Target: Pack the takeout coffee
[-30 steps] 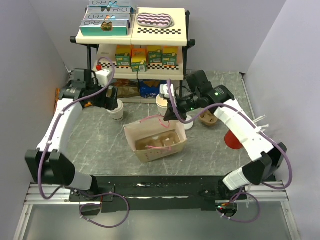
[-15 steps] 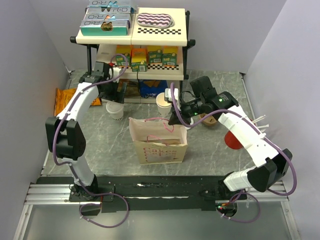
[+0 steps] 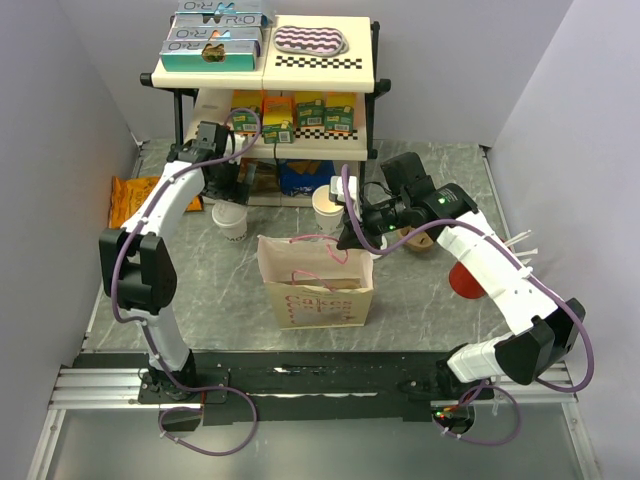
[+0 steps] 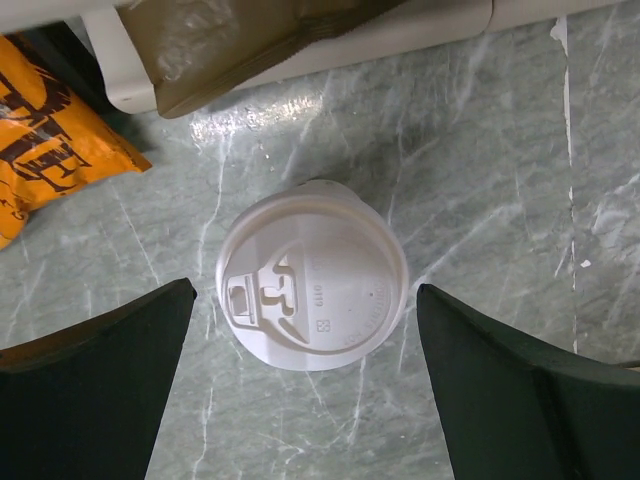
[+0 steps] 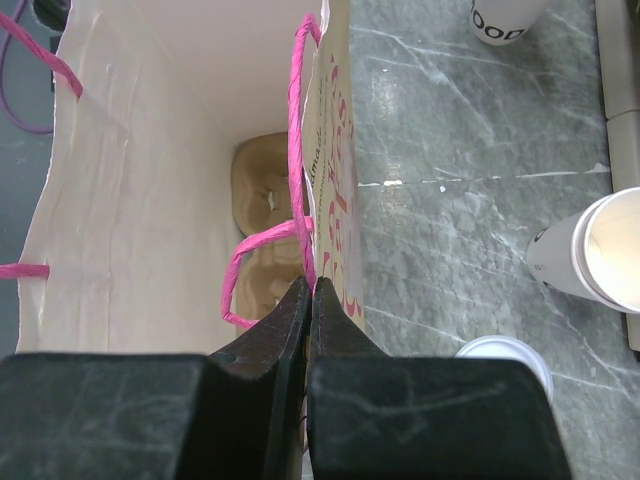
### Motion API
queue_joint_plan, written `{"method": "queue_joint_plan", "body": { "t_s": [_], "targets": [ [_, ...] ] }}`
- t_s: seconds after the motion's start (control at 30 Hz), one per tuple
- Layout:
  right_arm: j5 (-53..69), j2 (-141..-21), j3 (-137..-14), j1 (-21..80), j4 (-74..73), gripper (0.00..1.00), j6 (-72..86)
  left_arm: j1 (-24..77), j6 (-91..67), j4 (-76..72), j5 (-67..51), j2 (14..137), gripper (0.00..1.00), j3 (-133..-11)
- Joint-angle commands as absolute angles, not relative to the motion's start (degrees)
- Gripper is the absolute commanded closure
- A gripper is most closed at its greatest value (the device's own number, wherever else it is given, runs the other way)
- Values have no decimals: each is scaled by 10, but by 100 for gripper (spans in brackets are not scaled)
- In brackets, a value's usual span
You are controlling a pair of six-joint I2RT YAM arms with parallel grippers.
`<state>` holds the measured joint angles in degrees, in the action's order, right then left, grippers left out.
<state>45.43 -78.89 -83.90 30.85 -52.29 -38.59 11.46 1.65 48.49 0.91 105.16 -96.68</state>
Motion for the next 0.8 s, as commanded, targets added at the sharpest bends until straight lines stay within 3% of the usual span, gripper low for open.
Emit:
{"method": "queue_joint_plan", "body": {
  "t_s": [0.0, 0.57, 0.77],
  "targets": [
    [453, -778, -844, 305, -512, 100, -381, 115, 4, 497, 19, 1058, 1, -992],
    [451, -795, -859, 305, -508, 100, -379, 113, 4, 520, 13, 1085, 1, -985],
    [450, -795, -857, 305, -506, 100, -381, 113, 4, 520, 11, 1083, 6, -985]
  ]
}}
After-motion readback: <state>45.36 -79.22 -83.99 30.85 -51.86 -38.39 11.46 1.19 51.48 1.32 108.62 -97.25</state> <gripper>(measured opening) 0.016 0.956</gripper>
